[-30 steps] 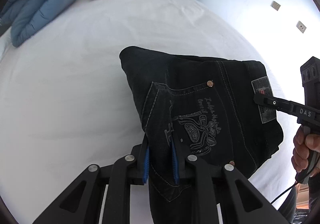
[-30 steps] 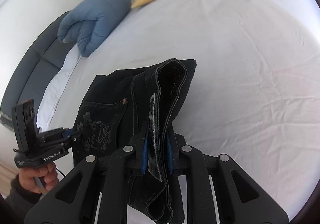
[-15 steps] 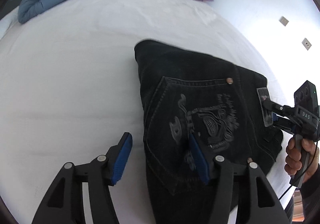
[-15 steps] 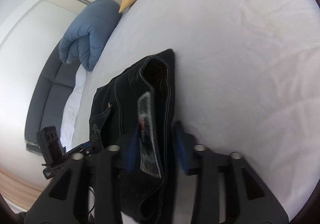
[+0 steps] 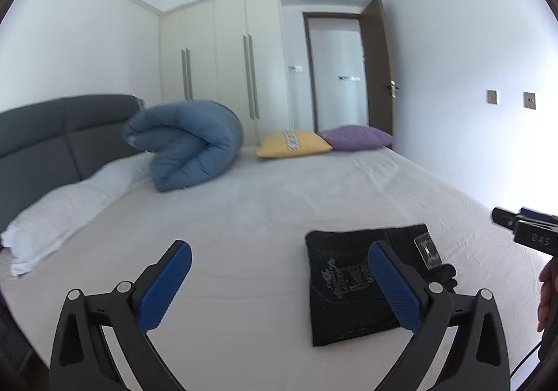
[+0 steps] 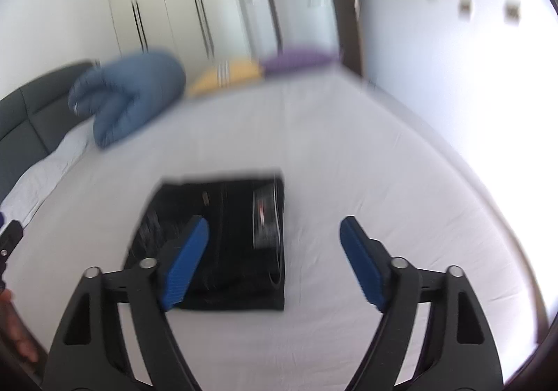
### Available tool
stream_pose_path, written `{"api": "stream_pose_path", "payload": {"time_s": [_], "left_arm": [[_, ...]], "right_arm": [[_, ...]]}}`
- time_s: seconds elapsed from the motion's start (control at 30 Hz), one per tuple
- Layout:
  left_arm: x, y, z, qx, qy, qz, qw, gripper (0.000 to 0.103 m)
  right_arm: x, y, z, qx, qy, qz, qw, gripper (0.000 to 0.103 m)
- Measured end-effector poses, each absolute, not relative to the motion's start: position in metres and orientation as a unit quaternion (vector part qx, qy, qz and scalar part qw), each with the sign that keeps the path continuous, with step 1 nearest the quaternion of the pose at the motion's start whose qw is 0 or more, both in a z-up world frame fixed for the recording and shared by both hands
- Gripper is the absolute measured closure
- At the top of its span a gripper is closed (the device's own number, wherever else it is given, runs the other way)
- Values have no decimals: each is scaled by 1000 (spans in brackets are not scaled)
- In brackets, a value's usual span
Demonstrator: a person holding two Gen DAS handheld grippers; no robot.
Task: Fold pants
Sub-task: 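Open both tools and lift them away from the folded jeans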
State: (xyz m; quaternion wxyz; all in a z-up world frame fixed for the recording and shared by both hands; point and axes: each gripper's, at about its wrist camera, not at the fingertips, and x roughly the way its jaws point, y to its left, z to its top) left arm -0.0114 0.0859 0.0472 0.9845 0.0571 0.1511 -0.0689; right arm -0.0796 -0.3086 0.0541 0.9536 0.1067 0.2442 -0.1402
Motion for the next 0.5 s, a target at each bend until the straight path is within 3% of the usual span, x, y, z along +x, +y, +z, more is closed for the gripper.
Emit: {"api": "stream_pose_path", "payload": {"time_s": [0.1,0.2,0.5], "left_arm": [[-43,90,79,47,107,-9,993,0],[-76,104,110,25,62,-14,998,0],[-93,89,146,85,129,-20,988,0]], "right_arm": [[-119,-277,93,55,158,-174,970,1],[-149,-261,120,45,123,-179,975,1],[-210,-246,153,79,165,-153,971,1]]}}
